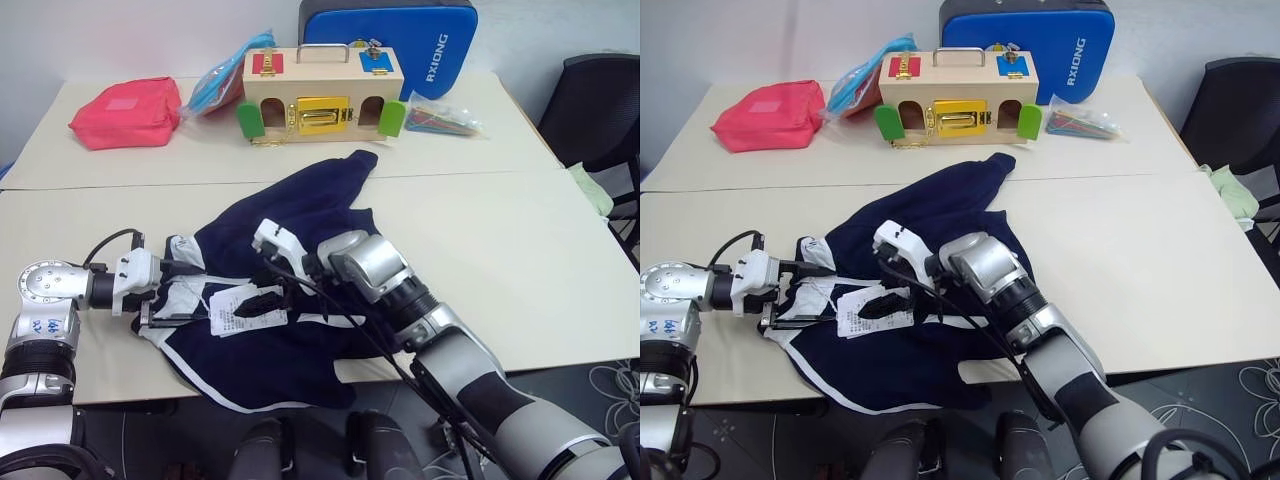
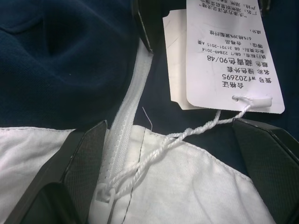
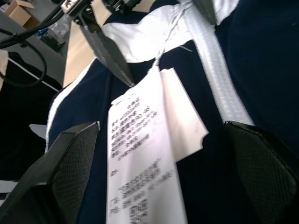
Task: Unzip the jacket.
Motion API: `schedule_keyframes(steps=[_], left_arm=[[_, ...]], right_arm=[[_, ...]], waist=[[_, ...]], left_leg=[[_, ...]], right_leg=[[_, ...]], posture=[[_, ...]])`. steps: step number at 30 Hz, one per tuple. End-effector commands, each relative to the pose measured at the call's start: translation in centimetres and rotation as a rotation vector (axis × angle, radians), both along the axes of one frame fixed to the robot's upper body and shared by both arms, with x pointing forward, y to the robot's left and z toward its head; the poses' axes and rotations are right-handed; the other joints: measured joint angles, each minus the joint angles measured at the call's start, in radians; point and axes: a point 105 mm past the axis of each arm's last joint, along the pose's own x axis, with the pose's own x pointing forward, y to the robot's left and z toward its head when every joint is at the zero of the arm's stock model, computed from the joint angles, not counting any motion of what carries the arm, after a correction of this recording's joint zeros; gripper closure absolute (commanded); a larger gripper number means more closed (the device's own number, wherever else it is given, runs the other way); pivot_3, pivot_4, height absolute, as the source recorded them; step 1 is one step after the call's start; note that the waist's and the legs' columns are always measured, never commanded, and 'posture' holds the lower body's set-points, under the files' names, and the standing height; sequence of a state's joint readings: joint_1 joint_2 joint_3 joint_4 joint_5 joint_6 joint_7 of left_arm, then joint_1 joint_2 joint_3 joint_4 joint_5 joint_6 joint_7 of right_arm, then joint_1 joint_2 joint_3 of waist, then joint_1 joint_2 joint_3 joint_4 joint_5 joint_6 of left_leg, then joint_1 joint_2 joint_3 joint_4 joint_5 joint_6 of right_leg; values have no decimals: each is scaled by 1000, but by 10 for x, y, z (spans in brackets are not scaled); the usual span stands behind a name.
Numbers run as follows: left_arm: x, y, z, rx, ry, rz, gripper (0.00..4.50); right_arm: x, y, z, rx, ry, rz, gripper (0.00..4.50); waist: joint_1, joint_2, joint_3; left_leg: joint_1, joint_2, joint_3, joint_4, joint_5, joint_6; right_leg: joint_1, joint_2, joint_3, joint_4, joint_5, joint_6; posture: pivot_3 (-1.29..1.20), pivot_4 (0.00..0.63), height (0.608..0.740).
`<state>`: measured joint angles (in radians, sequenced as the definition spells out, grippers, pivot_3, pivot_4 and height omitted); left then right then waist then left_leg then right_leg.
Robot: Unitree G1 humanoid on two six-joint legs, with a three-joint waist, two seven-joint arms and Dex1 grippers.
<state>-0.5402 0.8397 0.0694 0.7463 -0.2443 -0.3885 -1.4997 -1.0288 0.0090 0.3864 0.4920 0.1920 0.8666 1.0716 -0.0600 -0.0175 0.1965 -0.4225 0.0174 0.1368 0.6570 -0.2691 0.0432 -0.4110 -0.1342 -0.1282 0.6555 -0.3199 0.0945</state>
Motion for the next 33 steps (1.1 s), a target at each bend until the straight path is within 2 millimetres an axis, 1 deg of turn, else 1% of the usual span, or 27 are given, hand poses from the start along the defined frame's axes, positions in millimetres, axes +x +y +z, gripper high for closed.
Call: schedule_keyframes(steps=[1, 4, 5, 6, 7, 8, 9, 11, 12, 15, 16, 21, 24, 27, 28, 31, 33], left_arm=[[-2, 3, 3, 10, -11, -3, 0], [-2, 3, 1, 8, -10, 1, 0], [-3, 3, 0, 8, -10, 0, 0], [-3, 3, 0, 8, -10, 0, 0], [-3, 3, 0, 7, -11, 0, 0], [-3, 2, 0, 5, -14, 0, 0], [-3, 2, 0, 4, -16, 0, 0], [-3, 1, 1, 1, -21, -3, 0], [-3, 1, 1, 0, -22, -4, 0], [0, -1, 4, -11, -36, -10, 0], [1, -3, 7, -20, -46, -10, 0], [6, -8, 13, -41, -54, -23, 0], [12, -9, 18, -65, -53, -4, 0], [18, -7, 21, -21, -72, 6, 0], [19, -6, 18, 5, -76, 5, 0], [20, -4, 3, 98, -50, -8, 0], [28, -5, -2, 102, -46, 30, 0]], right_arm=[[-8, 5, 10, 38, -12, 43, 13], [-8, 6, 9, 37, -22, 41, 570], [-9, 7, 8, 35, -27, 43, 874], [-9, 7, 7, 35, -30, 44, 1277], [-9, 7, 6, 37, -33, 42, 1463], [-9, 8, 6, 42, -36, 42, 1909], [-9, 8, 7, 45, -39, 42, 2194], [-8, 9, 7, 53, -47, 41, 2919], [-8, 9, 7, 55, -49, 40, 3190], [-6, 9, 11, 77, -57, 35, 4185], [-5, 9, 14, 88, -58, 36, 4448], [-5, 4, 22, 118, -40, 43, 4448], [-5, 0, 19, 106, -37, 47, 4448], [-7, -1, 16, 100, -32, 51, 4448], [-7, -1, 16, 99, -30, 52, 4448], [-8, -1, 15, 101, -30, 52, 4448], [-8, -2, 16, 104, -30, 51, 4448]], waist=[[0, 0, 0], [0, 0, 0], [0, 0, 0], [0, 0, 0], [0, 0, 0], [0, 0, 0], [0, 0, 0], [0, 0, 0], [0, 0, 0], [0, 0, 0], [0, 0, 0], [1, 0, 0], [2, 0, 0], [2, 0, 0], [2, 0, 0], [3, 0, 0], [2, 0, 0]], left_leg=[[0, 0, 0, 0, 0, 0], [0, 0, 0, 0, 0, 0], [0, 0, 0, 0, 0, 0], [0, 0, 0, 0, 0, 0], [0, 0, 0, 0, 0, 0], [0, 0, 0, 0, 0, 0], [0, 0, 1, 0, 0, 0], [0, 0, 1, 0, 0, 0], [0, 0, 1, 0, 0, 0], [0, 0, 1, 0, 0, 0], [0, 0, 1, 0, 0, 0], [0, 0, 1, 0, 0, 0], [0, 0, 1, 0, 0, 0], [0, 0, 1, 1, 0, 0], [0, 0, 1, 1, 0, 0], [0, 0, 2, 1, 0, 0], [0, 0, 2, 1, 0, 0]], right_leg=[[0, 0, 0, 0, 0, 0], [0, 0, 0, 0, 0, 0], [0, 0, 0, 0, 0, 0], [0, 0, 0, 0, 0, 0], [0, 0, 0, 0, 0, 0], [0, 0, 0, 0, 0, 0], [0, 0, 0, 0, 0, 0], [0, 0, 0, 0, 0, 0], [0, 0, 0, 0, 0, 0], [0, 0, 0, 0, 0, 0], [0, 0, 0, 0, 0, 0], [0, 0, 0, 0, 0, 0], [0, 0, 0, 0, 0, 0], [0, 0, 0, 0, 0, 0], [0, 0, 0, 0, 0, 0], [0, 0, 0, 0, 0, 0], [-1, 0, -1, 0, 0, 0]], posture=[[0, 150, 740], [0, 150, 740], [0, 150, 740], [0, 150, 740], [0, 150, 740], [0, 150, 740], [0, 150, 740], [0, 150, 740], [0, 150, 740], [0, 150, 740], [0, 150, 740], [0, 150, 740], [0, 150, 740], [0, 150, 740], [0, 150, 740], [0, 150, 740], [0, 150, 740]])
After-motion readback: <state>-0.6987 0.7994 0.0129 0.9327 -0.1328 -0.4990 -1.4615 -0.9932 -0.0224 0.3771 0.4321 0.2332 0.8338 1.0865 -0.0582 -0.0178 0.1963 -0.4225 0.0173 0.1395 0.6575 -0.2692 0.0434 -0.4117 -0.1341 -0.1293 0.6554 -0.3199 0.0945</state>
